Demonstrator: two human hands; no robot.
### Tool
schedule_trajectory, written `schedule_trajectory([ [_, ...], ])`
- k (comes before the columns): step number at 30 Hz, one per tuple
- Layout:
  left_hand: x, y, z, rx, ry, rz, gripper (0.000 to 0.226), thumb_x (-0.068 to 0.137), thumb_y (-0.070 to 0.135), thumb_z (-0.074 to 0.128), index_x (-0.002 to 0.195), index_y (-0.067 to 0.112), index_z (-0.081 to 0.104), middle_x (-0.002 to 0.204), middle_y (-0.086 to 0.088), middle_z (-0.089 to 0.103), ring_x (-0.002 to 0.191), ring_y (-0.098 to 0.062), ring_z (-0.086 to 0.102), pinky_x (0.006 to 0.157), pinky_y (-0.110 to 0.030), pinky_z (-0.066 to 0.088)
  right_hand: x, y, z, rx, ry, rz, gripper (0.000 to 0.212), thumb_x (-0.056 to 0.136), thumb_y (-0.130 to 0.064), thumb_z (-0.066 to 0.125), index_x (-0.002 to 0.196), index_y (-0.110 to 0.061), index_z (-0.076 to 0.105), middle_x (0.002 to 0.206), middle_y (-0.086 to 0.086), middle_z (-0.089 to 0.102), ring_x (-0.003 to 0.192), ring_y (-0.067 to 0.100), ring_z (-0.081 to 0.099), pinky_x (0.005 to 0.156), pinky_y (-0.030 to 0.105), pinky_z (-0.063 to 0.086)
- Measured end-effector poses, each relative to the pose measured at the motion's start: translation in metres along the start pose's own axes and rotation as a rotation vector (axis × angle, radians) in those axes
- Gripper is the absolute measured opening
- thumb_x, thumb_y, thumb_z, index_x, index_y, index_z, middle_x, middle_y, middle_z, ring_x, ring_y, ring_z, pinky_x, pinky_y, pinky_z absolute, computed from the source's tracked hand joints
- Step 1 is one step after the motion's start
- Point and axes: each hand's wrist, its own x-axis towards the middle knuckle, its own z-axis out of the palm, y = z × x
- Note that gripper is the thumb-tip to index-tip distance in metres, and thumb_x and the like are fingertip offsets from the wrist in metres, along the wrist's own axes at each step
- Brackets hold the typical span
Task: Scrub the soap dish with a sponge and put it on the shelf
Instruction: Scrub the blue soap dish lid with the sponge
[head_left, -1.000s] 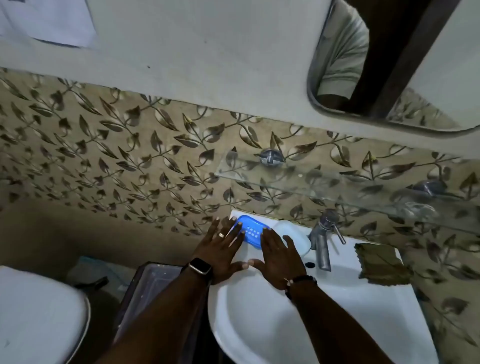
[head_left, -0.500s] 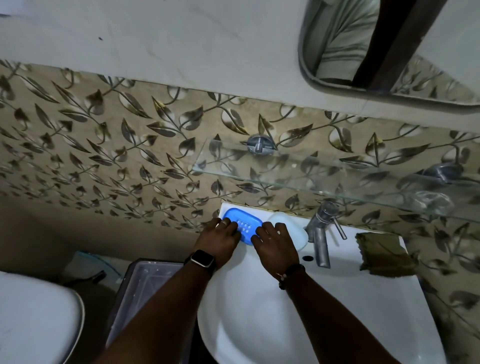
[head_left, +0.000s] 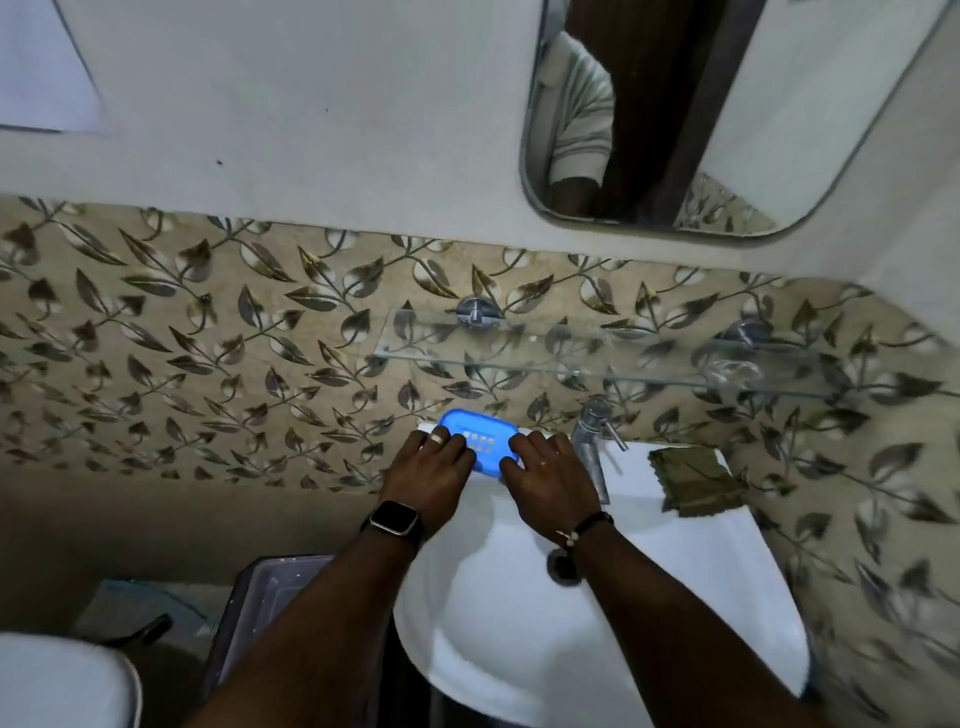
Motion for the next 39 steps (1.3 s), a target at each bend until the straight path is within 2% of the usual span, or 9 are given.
schedule_trajectory([
  [5,0.013,0.031,-0.024,-0.062,0.133,0.042,0.021,0.08,0.007,0.045,0.084,0.014,0.065,0.083,-0.007,0.063,0.087,-0.034,0.061,0.077,-0.042,0.04,-0.024,0.01,-0.044,-0.047,0.059,0.063,0.016,0.083,0.0,0.052,0.085,-0.013,0.062,0.083,0.009,0.057,0.071,0.031,0.054,0.061,0.04,0.042],
  [10,0.023,0.063,-0.032,-0.29,0.283,0.034,0.015,0.086,0.013,0.068,0.101,0.013,0.071,0.113,-0.013,0.068,0.101,-0.036,0.058,0.076,-0.042,0.049,-0.059,0.029,-0.084,-0.068,0.062,0.094,0.012,0.081,-0.001,0.056,0.081,-0.012,0.06,0.078,0.009,0.056,0.07,0.031,0.054,0.058,0.039,0.04],
  [15,0.036,0.092,-0.039,-0.715,0.138,-0.454,0.037,0.098,0.035,0.058,0.13,0.018,0.058,0.131,-0.003,0.052,0.1,-0.02,0.058,0.069,-0.033,0.052,-0.085,0.047,-0.103,-0.076,0.09,0.145,0.016,0.086,-0.005,0.049,0.077,-0.012,0.059,0.076,0.008,0.059,0.066,0.029,0.054,0.056,0.036,0.04],
  [17,0.043,0.101,-0.039,-0.938,0.074,-0.631,0.036,0.099,0.038,0.056,0.127,0.016,0.061,0.122,-0.004,0.063,0.089,-0.02,0.065,0.075,-0.03,0.05,-0.092,0.053,-0.104,-0.091,0.083,0.146,0.017,0.088,-0.005,0.047,0.078,-0.011,0.06,0.077,0.008,0.061,0.067,0.029,0.055,0.055,0.037,0.045],
  [21,0.056,0.11,-0.031,-1.475,0.008,-0.898,0.024,0.099,0.022,0.061,0.111,0.004,0.07,0.095,-0.017,0.075,0.074,-0.029,0.072,0.077,-0.045,0.062,-0.103,0.062,-0.097,-0.095,0.068,0.164,0.014,0.083,0.004,0.058,0.08,-0.009,0.061,0.081,0.012,0.062,0.066,0.032,0.056,0.057,0.04,0.048],
  [23,0.06,0.113,-0.026,-1.645,0.03,-0.982,0.02,0.098,0.012,0.063,0.108,-0.003,0.069,0.093,-0.02,0.074,0.074,-0.028,0.071,0.068,-0.036,0.064,-0.111,0.071,-0.092,-0.095,0.081,0.162,0.016,0.082,0.004,0.057,0.087,-0.008,0.066,0.093,0.014,0.068,0.069,0.033,0.059,0.059,0.04,0.05],
  [29,0.055,0.127,-0.013,-1.692,0.09,-1.026,0.01,0.095,0.008,0.066,0.101,0.0,0.069,0.084,-0.015,0.072,0.067,-0.023,0.069,0.059,-0.026,0.061,-0.124,0.116,-0.082,-0.121,0.057,0.382,0.038,0.075,-0.002,0.068,0.112,-0.011,0.068,0.113,0.013,0.068,0.092,0.033,0.064,0.072,0.04,0.052],
  [35,0.05,0.14,-0.008,-1.686,0.147,-1.042,0.011,0.096,0.009,0.065,0.102,0.003,0.071,0.086,-0.012,0.073,0.071,-0.021,0.07,0.059,-0.024,0.06,-0.132,0.161,-0.067,-0.107,-0.135,0.57,0.046,0.081,-0.015,0.039,0.116,-0.009,0.067,0.116,0.015,0.067,0.103,0.036,0.063,0.082,0.043,0.052],
  [39,0.052,0.15,-0.003,-1.646,0.152,-1.047,0.017,0.097,0.01,0.064,0.11,0.001,0.07,0.092,-0.016,0.074,0.072,-0.018,0.071,0.062,-0.024,0.061,-0.134,0.173,-0.026,-0.011,-0.276,0.692,0.045,0.085,-0.01,0.045,0.127,-0.005,0.06,0.127,0.017,0.061,0.114,0.038,0.058,0.088,0.046,0.046],
])
